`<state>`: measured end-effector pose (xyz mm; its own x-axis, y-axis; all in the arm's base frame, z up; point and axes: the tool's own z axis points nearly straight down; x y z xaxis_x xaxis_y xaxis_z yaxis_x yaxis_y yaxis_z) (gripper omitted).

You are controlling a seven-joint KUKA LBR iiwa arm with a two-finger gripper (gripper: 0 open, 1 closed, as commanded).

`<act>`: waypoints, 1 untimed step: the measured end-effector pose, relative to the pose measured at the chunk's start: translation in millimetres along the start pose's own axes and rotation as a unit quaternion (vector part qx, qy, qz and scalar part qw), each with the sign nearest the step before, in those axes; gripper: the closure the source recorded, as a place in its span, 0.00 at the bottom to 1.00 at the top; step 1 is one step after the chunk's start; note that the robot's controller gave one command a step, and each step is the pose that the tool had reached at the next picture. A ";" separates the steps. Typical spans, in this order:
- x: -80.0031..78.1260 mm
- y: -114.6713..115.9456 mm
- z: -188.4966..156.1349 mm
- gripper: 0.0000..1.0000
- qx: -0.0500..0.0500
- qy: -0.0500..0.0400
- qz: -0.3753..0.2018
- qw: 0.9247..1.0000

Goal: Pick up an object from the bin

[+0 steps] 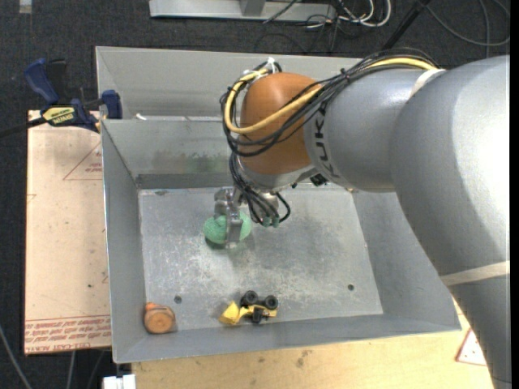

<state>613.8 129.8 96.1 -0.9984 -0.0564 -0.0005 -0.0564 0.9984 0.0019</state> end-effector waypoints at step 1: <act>-1.8 0.3 -14.5 1.00 0.000 -0.002 0.000 1.000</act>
Offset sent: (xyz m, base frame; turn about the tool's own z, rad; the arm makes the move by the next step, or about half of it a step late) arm 0.0000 0.0001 0.0334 0.0000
